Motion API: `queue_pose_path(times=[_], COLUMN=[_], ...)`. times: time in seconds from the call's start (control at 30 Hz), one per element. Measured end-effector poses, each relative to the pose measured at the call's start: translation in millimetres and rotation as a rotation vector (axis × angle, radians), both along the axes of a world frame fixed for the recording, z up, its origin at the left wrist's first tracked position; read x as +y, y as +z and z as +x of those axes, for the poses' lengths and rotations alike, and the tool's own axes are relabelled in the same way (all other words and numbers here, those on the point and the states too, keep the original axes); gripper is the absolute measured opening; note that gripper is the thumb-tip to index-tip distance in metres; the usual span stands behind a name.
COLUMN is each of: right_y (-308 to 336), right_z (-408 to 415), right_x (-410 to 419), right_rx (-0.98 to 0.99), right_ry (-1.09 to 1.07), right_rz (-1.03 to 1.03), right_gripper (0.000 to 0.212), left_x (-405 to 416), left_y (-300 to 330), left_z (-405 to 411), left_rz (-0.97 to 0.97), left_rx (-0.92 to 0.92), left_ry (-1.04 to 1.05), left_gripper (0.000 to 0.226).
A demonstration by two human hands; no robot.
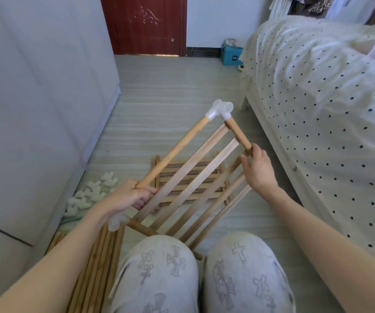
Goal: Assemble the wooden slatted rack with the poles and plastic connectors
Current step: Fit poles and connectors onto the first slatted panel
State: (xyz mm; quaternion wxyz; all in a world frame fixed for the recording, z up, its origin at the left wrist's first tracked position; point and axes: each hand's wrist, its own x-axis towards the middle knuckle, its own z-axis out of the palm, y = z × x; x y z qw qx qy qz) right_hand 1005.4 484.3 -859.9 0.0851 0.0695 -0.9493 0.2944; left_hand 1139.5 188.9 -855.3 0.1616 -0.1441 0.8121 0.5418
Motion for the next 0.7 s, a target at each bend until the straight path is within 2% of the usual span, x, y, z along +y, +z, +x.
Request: queue_pose_path(times=[0.1,0.23,0.33,0.4,0.5,0.57,0.63,0.7], right_y=[30.6,61.9,78.0,82.7,82.2,81.9,80.7,81.7], right_z=[-10.5,-4.0,7.0,16.2,28.0,32.9,35.1,36.8], right_x=[-1.0,-19.6,-43.5,-56.6,-72.7,-80.8,-88.5,-96.0], right_rx=[0.077,0.268,0.451,0.592,0.706,0.751,0.785,0.811], right_ry=[0.054,0.115,0.243,0.34,0.462,0.545,0.635,0.721], right_rz=[0.038,0.048,0.207,0.288,0.403,0.454,0.5,0.521], right_gripper=[0.032,0.035,0.037,0.039,0.037,0.036,0.036,0.038], left_x=[-3.1,-10.9,-9.2,-10.4,-21.6,-26.8,-19.9,-3.1], left_y=[6.6,-1.4,-0.5,1.3,6.9,13.1,25.6,40.7], left_z=[4.9,5.8,7.7,8.7,7.4,6.1,6.2,4.8], left_rz=[-0.016,-0.106,-0.048,0.074,0.338,0.226,-0.062,-0.317], left_rx=[0.068,0.064,0.078,0.187,0.426,0.546,0.69,0.75], left_ry=[0.064,0.114,0.145,0.342,0.832,0.955,0.768,0.344], left_gripper=[0.015,0.021,0.03,0.035,0.035,0.033,0.029,0.026])
